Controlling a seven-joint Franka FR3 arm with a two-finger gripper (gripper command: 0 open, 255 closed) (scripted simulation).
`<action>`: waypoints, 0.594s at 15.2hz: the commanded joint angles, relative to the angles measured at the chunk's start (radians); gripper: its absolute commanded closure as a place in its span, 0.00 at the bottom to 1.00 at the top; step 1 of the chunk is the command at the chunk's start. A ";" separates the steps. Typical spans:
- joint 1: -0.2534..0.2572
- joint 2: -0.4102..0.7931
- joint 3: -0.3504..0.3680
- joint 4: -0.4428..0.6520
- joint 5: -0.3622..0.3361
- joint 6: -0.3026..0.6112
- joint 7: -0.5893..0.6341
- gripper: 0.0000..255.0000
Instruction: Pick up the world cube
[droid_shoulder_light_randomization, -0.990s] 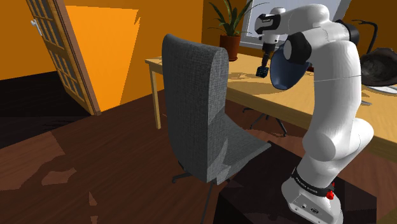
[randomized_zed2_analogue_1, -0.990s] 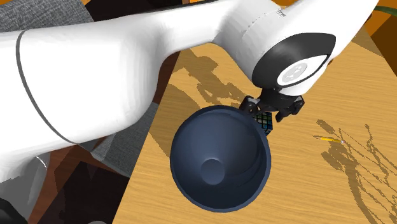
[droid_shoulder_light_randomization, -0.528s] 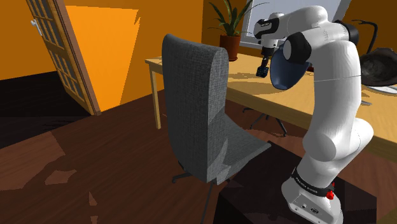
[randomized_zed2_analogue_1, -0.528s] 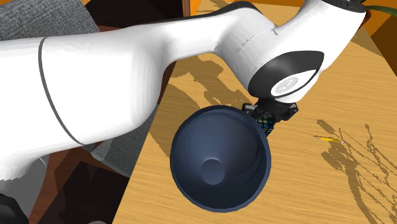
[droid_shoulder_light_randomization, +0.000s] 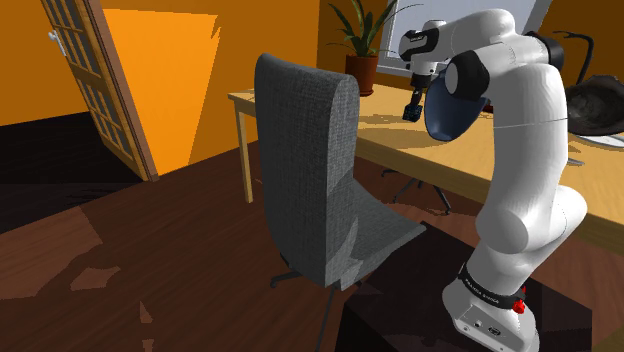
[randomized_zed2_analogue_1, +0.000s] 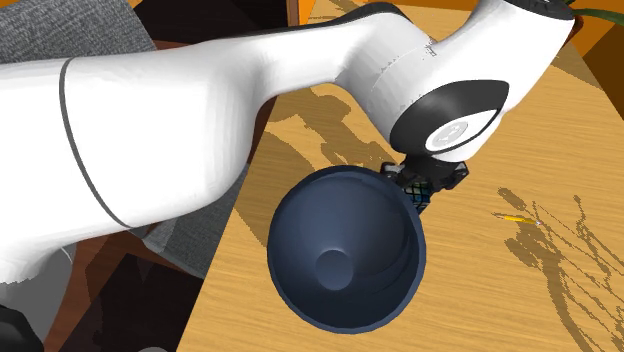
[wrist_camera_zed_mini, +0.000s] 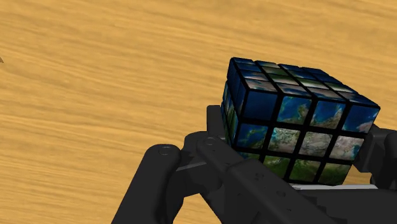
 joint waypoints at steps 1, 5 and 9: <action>-0.001 0.000 0.000 0.013 -0.001 -0.014 0.001 1.00; -0.012 0.005 -0.001 0.076 0.001 -0.071 0.004 1.00; -0.027 0.017 -0.001 0.149 0.005 -0.132 0.005 1.00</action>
